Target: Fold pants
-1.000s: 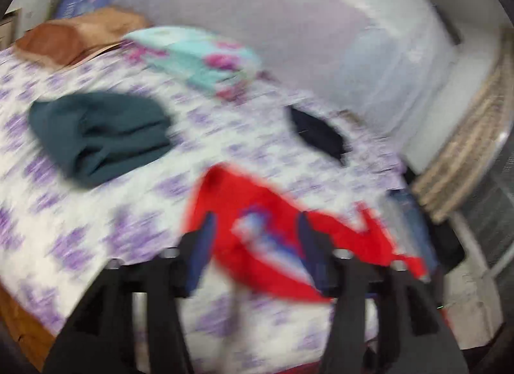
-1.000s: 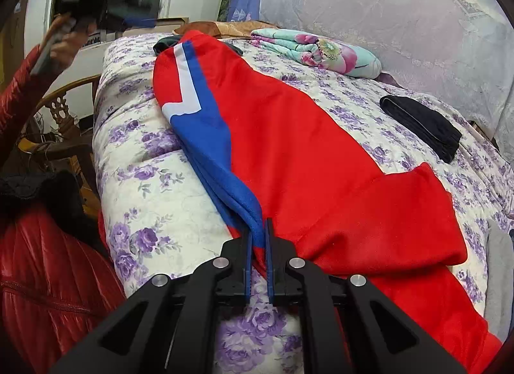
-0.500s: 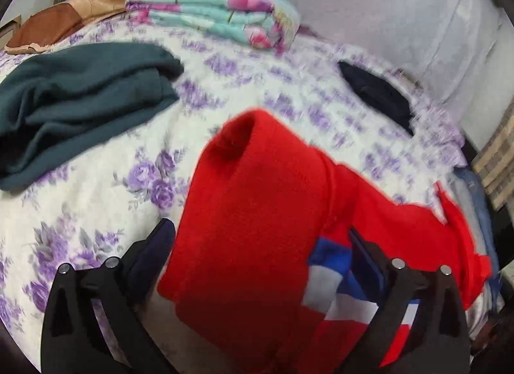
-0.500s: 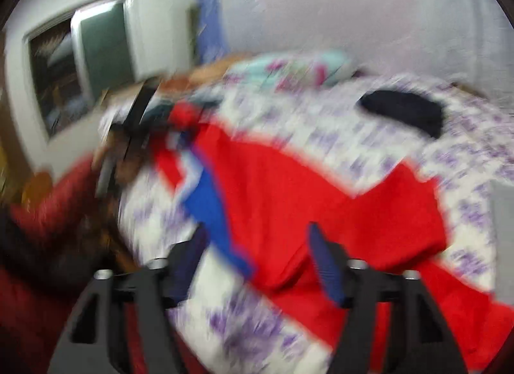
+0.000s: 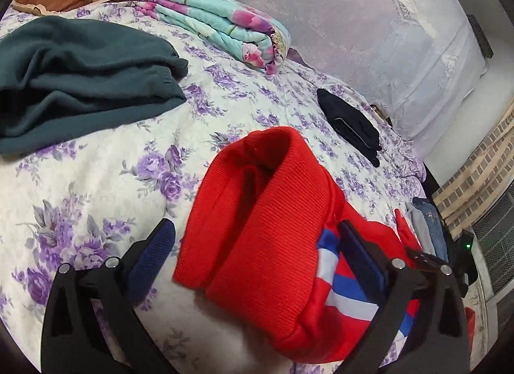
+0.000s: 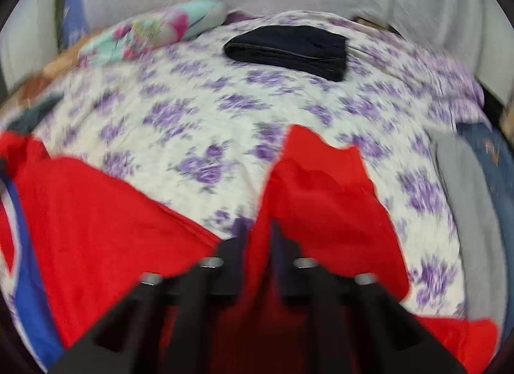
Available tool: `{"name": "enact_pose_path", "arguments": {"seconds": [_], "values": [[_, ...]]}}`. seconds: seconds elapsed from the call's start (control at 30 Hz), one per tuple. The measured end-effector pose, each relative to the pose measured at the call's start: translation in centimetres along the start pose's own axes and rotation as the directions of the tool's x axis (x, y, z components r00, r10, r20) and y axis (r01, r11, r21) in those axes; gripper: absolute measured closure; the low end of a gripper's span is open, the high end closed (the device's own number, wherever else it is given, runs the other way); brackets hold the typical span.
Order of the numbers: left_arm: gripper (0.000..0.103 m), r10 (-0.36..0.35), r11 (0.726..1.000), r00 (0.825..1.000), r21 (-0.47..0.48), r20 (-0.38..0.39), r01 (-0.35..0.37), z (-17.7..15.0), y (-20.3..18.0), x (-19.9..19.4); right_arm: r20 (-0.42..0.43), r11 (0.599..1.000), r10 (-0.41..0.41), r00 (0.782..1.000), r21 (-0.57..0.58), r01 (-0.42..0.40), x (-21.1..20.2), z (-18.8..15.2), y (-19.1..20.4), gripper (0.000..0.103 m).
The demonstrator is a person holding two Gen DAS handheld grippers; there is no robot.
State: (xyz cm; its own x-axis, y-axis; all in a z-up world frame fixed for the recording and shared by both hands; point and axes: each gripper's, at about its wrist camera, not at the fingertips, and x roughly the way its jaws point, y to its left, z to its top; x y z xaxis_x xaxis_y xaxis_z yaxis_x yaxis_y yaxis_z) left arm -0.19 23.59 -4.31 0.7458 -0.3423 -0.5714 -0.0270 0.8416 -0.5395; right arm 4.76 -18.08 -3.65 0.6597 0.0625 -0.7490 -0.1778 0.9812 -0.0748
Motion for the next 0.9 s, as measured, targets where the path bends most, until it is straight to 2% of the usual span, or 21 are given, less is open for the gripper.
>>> {"name": "enact_pose_path", "arguments": {"seconds": [0.03,0.07,0.13,0.17,0.2,0.23,0.3,0.33,0.4,0.43,0.5,0.53,0.57,0.63,0.67,0.7,0.77,0.83,0.9], "values": [[0.005,0.004,1.0,1.0,0.007,0.0,-0.004,0.0,-0.1,0.0,0.038,1.0,0.007,0.999,0.023,-0.008,-1.3,-0.4,-0.7,0.097],[0.005,0.007,1.0,1.0,0.012,0.001,-0.007,-0.1,-0.2,0.0,0.113,0.998,0.02,0.993,0.057,-0.027,-4.0,-1.4,-1.8,0.097],[0.005,0.003,1.0,1.0,0.011,0.002,-0.003,-0.1,-0.2,0.0,0.198,0.989,0.043,0.979,0.129,-0.07,-8.1,-3.5,-3.9,0.097],[0.005,-0.002,1.0,1.0,0.008,0.003,0.002,-0.1,-0.1,0.0,0.254,0.974,0.046,0.966,0.204,-0.1,-10.9,-5.6,-6.0,0.097],[0.005,-0.004,1.0,1.0,0.006,0.005,0.004,-0.1,-0.1,0.0,0.278,0.958,0.037,0.96,0.263,-0.113,-12.6,-7.5,-7.8,0.096],[0.005,-0.004,1.0,1.0,0.005,0.006,0.004,-0.1,-0.1,0.0,0.282,0.924,0.02,0.959,0.362,-0.125,-13.9,-10.5,-10.5,0.095],[0.005,0.003,1.0,1.0,0.012,0.003,-0.003,-0.1,-0.1,0.0,0.195,0.857,-0.026,0.98,0.51,-0.078,-13.3,-14.3,-14.5,0.058],[0.005,0.008,1.0,1.0,0.016,0.001,-0.008,-0.1,-0.1,0.1,0.17,0.815,-0.03,0.985,0.575,-0.074,-13.2,-16.8,-16.2,0.044],[0.005,0.016,1.0,1.0,0.02,-0.003,-0.016,-0.1,-0.2,0.1,0.212,0.796,-0.024,0.977,0.595,-0.11,-14.0,-18.6,-17.0,0.048],[0.005,0.021,0.999,1.0,0.024,-0.004,-0.021,-0.1,-0.3,0.2,0.235,0.805,-0.049,0.971,0.585,-0.101,-14.9,-18.9,-16.8,0.048],[0.005,0.028,0.999,1.0,0.028,-0.005,-0.028,-0.1,-0.3,0.2,0.283,0.845,-0.132,0.95,0.533,-0.042,-16.6,-18.2,-15.8,0.047],[0.005,0.031,0.999,1.0,0.029,-0.005,-0.03,-0.1,-0.3,0.2,0.331,0.887,-0.18,0.926,0.462,0.007,-17.8,-17.5,-14.3,0.047],[0.005,0.03,0.999,1.0,0.029,-0.004,-0.03,-0.1,-0.3,0.2,0.355,0.912,-0.191,0.915,0.408,0.032,-18.3,-16.9,-13.2,0.047],[0.005,0.025,0.999,1.0,0.026,-0.003,-0.025,-0.1,-0.3,0.2,0.409,0.973,-0.174,0.896,0.21,0.093,-19.3,-16.1,-8.9,0.047],[0.005,0.023,0.999,1.0,0.023,-0.002,-0.023,-0.1,-0.3,0.2,0.425,0.983,-0.171,0.889,0.136,0.124,-19.3,-16.0,-7.4,0.046],[0.005,0.023,0.999,1.0,0.022,-0.002,-0.023,0.0,-0.2,0.3,0.44,0.984,-0.172,0.882,0.03,0.177,-19.1,-16.2,-4.9,0.043],[0.005,0.025,0.999,1.0,0.025,-0.002,-0.025,0.0,-0.2,0.3,0.44,0.948,-0.167,0.882,-0.175,0.267,-17.8,-17.0,-0.5,0.042],[0.005,0.022,0.999,1.0,0.023,-0.002,-0.022,0.0,-0.2,0.3,0.411,0.892,-0.173,0.895,-0.32,0.319,-15.6,-17.8,2.2,0.042],[0.005,0.023,0.999,1.0,0.023,-0.002,-0.023,0.0,-0.2,0.2,0.397,0.847,-0.214,0.892,-0.38,0.373,-14.2,-17.9,3.1,0.043]]}}
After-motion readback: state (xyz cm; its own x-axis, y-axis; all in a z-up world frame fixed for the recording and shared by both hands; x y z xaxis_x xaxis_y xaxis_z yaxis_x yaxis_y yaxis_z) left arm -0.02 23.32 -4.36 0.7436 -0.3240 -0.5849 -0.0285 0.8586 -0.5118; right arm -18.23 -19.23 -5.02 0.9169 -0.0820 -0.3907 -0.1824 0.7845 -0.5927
